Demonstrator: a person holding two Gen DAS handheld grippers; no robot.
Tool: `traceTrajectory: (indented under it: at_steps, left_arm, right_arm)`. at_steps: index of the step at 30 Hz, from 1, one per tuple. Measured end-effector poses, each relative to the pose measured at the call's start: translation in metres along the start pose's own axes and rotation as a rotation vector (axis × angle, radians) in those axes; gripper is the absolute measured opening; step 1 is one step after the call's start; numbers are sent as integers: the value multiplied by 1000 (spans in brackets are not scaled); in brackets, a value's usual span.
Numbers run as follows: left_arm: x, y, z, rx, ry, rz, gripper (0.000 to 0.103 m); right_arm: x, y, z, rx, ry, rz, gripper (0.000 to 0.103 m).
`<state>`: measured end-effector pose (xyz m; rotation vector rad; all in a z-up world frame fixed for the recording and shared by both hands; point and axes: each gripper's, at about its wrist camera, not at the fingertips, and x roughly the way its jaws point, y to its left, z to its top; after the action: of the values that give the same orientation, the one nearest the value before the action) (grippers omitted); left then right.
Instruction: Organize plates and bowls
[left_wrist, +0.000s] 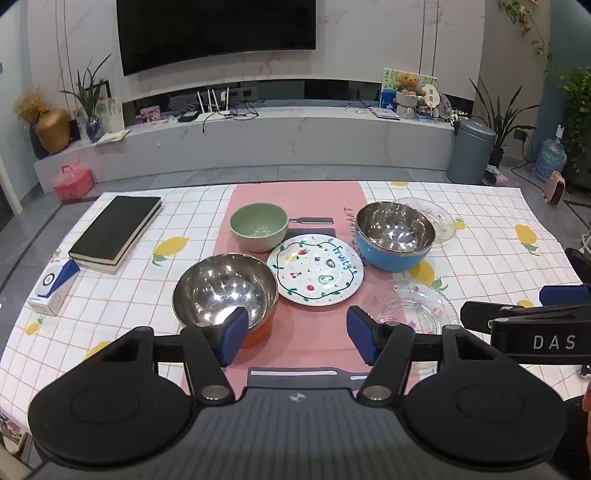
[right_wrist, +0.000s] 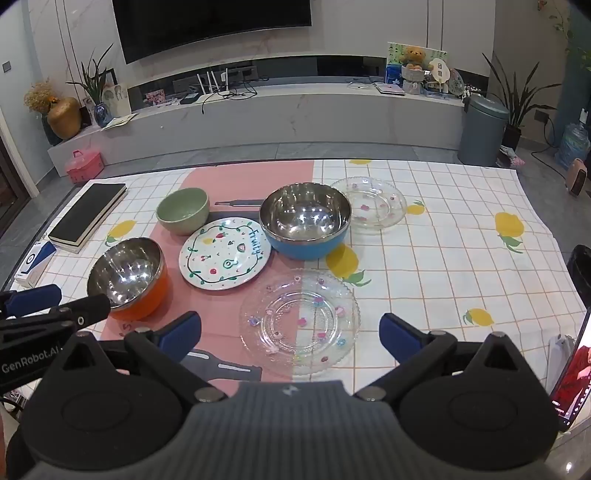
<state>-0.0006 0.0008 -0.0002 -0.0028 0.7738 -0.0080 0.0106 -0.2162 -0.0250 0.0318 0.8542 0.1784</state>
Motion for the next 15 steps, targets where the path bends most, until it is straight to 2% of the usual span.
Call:
traceTrajectory:
  at_steps: [4, 6, 15]
  left_arm:
    - [-1, 4, 1, -5, -13, -17, 63]
    - [-4, -3, -3, 13, -30, 0, 61]
    - [-4, 0, -3, -5, -35, 1, 61]
  right_arm:
    - [1, 0, -1, 0, -2, 3, 100]
    - [0, 0, 0, -2, -3, 4, 100]
    - [-1, 2, -4, -5, -7, -3, 100]
